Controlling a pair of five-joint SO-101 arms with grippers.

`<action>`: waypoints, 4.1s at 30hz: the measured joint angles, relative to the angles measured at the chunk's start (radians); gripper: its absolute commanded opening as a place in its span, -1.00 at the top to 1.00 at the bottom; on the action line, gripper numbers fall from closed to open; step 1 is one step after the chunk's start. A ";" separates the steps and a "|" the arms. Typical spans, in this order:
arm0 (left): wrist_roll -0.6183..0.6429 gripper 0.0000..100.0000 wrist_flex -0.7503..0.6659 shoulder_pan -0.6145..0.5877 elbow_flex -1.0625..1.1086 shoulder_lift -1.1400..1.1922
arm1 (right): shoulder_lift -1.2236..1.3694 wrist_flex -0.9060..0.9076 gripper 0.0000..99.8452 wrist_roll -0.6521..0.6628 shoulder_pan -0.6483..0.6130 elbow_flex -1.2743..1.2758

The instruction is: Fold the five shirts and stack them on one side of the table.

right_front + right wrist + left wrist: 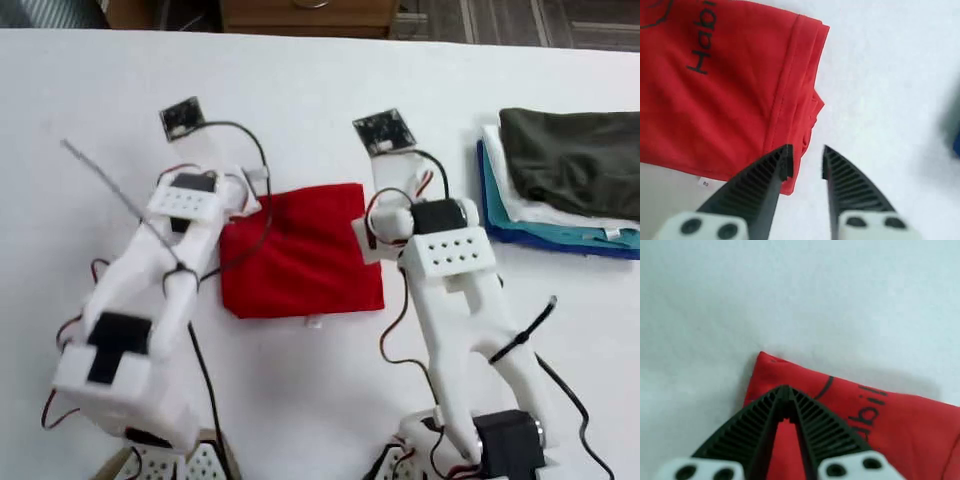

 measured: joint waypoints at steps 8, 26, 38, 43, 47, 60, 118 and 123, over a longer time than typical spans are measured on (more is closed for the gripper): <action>-0.002 0.94 0.256 -0.029 0.000 -0.307 | 0.193 0.000 0.54 -0.046 -0.038 -0.038; -0.002 0.94 0.354 -0.180 0.083 -0.391 | 0.710 0.097 0.54 -0.173 -0.084 -0.462; -0.002 0.94 0.354 -0.183 0.083 -0.393 | 0.895 0.252 0.54 -0.195 -0.084 -0.669; -0.002 0.94 0.354 -0.183 0.083 -0.393 | 0.942 0.293 0.49 -0.236 -0.074 -0.736; -0.002 0.94 0.354 -0.183 0.083 -0.393 | 0.994 0.348 0.45 -0.236 -0.072 -0.810; -0.002 0.94 0.354 -0.183 0.083 -0.393 | 1.217 0.560 0.95 -0.109 -0.069 -1.120; -0.002 0.94 0.354 -0.183 0.083 -0.393 | 0.603 0.476 0.96 0.451 0.582 -1.545; -0.002 0.94 0.354 -0.183 0.083 -0.393 | 0.603 0.425 0.96 0.451 0.637 -1.545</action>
